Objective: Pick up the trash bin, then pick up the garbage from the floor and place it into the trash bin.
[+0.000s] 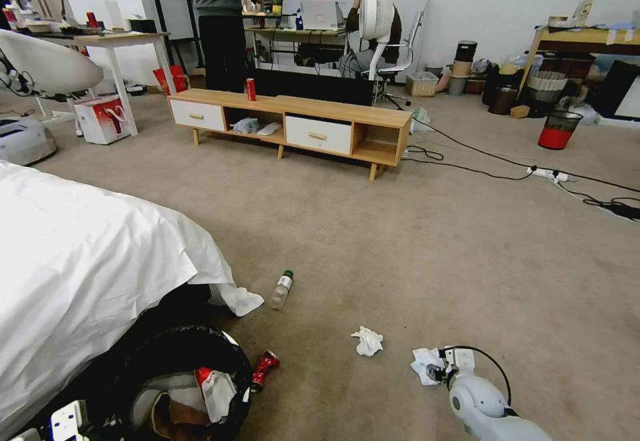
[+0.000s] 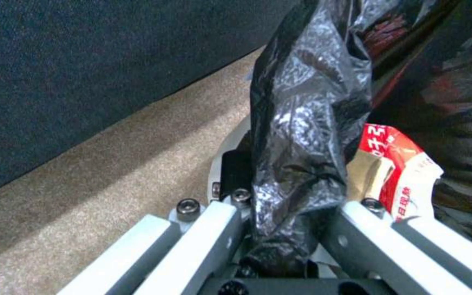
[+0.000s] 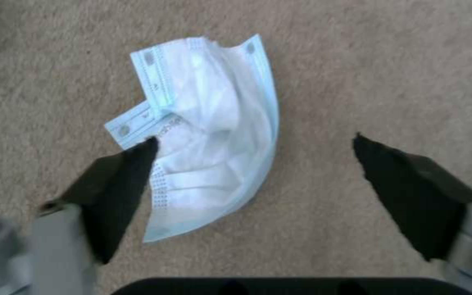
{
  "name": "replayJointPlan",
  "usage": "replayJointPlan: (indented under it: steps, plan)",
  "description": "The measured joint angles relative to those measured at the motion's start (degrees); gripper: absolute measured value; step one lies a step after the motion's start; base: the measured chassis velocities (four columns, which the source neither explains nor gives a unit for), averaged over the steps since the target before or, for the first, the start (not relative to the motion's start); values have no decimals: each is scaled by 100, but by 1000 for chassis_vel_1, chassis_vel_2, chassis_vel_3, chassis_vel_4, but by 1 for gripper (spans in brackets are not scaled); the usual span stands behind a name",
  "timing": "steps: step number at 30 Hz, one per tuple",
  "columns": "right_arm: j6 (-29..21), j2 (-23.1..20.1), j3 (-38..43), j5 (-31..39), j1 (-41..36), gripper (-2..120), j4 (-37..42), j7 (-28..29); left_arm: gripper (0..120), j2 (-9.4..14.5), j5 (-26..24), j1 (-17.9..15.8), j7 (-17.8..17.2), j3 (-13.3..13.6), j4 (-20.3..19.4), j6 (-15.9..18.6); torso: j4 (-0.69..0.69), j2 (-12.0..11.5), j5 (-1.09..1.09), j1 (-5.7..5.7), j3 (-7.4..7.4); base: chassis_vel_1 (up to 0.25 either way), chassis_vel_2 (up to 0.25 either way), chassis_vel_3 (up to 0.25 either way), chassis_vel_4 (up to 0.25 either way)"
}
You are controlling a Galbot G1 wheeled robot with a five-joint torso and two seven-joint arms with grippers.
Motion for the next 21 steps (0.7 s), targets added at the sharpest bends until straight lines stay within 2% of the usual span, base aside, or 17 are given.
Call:
replayJointPlan:
  steps: [1, 3, 21]
  plan:
    - [14, 51, -15, -13, 43, 98, -83, -41, 0, 2, 0, 3, 0, -3, 8, 0, 0, 0, 0, 0, 0, 0, 0, 0, 0]
    - [22, 82, -26, -20, 74, 100, -137, -63, 0, 6, -1, 6, 0, -5, 11, 0, 0, 0, 0, 0, 0, 0, 0, 0, 0]
    - [107, 631, -89, -229, 506, 100, -1010, -332, 0, 17, -12, 20, 12, -26, 48, -7, 0, 0, -1, 0, 0, 0, 0, 0, 0]
